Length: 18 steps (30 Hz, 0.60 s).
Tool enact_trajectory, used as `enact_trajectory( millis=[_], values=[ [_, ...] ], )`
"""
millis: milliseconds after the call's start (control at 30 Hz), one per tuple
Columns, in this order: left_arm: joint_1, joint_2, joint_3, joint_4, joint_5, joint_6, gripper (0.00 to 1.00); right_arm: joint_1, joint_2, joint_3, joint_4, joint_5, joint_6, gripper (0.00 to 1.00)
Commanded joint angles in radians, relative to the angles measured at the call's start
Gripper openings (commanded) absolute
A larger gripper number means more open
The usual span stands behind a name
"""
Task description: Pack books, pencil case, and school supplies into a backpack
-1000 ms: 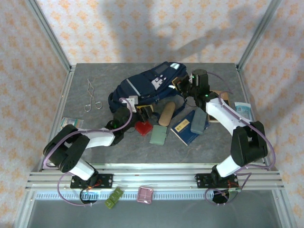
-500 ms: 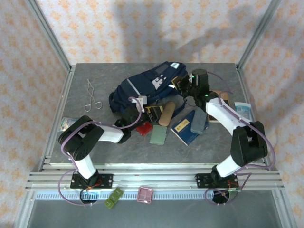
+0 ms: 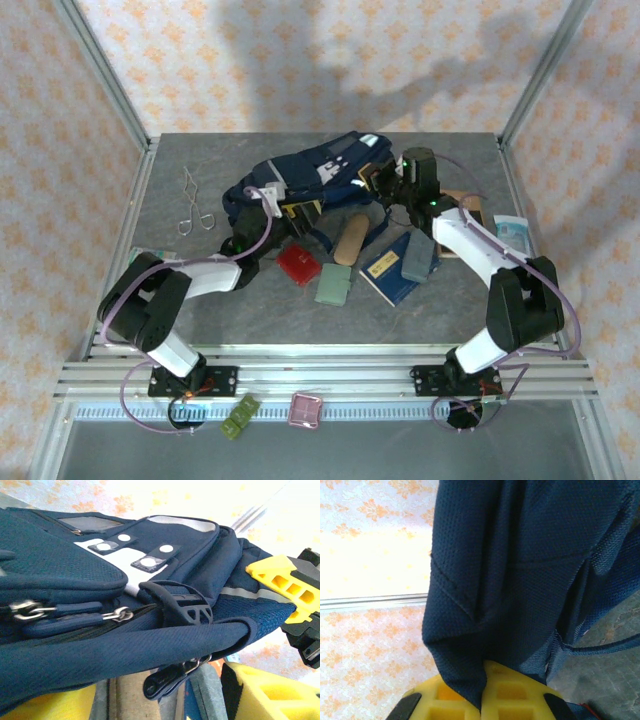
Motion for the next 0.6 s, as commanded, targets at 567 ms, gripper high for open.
enact_trajectory(
  millis=[567],
  values=[
    [-0.015, 0.113, 0.085, 0.126, 0.197, -0.049, 0.4, 0.029, -0.056, 0.06, 0.102, -0.079, 0.105, 0.0]
  ],
)
